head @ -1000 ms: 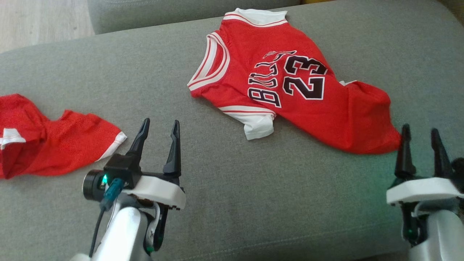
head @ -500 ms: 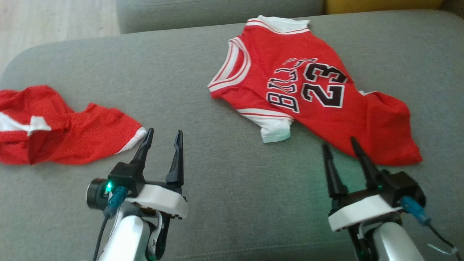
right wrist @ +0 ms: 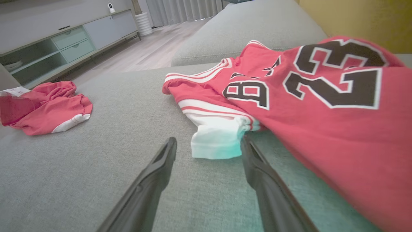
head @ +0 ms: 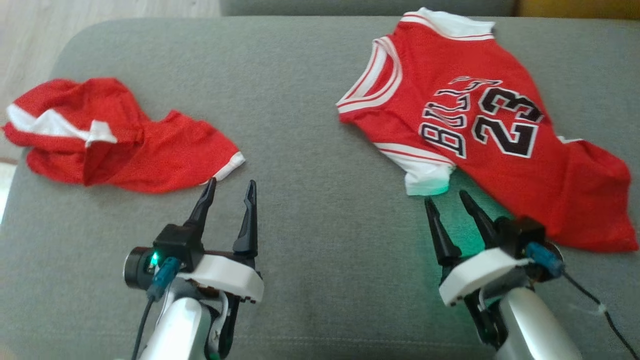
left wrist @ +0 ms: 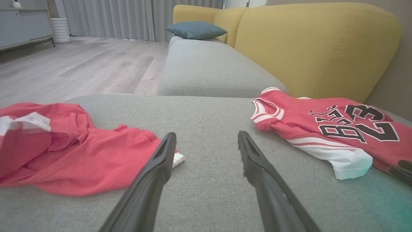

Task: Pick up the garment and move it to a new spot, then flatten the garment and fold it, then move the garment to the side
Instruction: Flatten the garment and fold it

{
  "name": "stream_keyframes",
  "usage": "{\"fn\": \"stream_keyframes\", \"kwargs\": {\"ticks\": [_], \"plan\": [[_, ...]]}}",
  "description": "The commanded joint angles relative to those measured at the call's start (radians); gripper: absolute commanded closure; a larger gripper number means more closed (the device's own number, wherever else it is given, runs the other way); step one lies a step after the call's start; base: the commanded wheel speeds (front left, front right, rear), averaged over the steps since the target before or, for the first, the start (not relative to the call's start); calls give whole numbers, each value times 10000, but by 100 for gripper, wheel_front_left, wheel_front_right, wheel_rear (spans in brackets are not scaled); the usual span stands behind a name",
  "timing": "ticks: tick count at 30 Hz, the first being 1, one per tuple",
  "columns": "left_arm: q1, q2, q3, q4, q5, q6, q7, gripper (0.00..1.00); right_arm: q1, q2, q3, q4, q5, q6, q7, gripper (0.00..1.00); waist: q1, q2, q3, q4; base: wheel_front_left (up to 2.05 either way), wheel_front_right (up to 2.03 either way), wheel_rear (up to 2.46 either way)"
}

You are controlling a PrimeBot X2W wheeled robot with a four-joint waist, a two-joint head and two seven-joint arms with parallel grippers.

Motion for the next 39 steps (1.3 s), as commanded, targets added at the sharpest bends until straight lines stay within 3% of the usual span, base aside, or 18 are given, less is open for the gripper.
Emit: {"fn": "stream_keyframes", "kwargs": {"ticks": [1, 14, 15, 16, 23, 31, 36, 39], "plan": [[-479, 70, 211, -324, -72, 79, -61, 0, -531, -39, 235, 36, 141, 65, -23, 0, 0, -1, 204, 265, 0, 0, 0], [-613, 70, 178, -331, 15, 45, -61, 0, -2019, -39, -765, 2677, 58, 65, -429, 0, 0, -1, 532, 818, 0, 0, 0], [-619, 70, 175, -328, 20, 47, -61, 0, -2107, -39, -717, 2851, 146, 65, -428, 35, 0, -1, 537, 829, 0, 0, 0], [-628, 70, 172, -324, 24, 50, -61, 0, -2199, -39, -647, 2993, 215, 65, -463, 100, 0, -1, 541, 835, 0, 0, 0], [-665, 70, 170, -259, 40, 66, -61, 0, -2611, -39, 842, 2931, 1078, 65, -855, 100, 0, -1, 452, 770, 0, 0, 0], [-579, 70, 217, -189, 23, 78, -61, 0, -2765, -39, 3152, 993, 2792, 65, -1144, 100, 0, -1, 133, 581, 0, 0, 0], [-444, 70, 279, -201, 34, 88, -61, 0, -2555, -39, 3298, -76, 3803, 65, -1211, 100, 0, -1, -5, 458, 0, 0, 0], [-389, 70, 319, -230, 38, 84, -61, 0, -2312, -39, 3002, 292, 3646, 65, -901, 100, 0, -1, -20, 355, 0, 0, 0]]}}
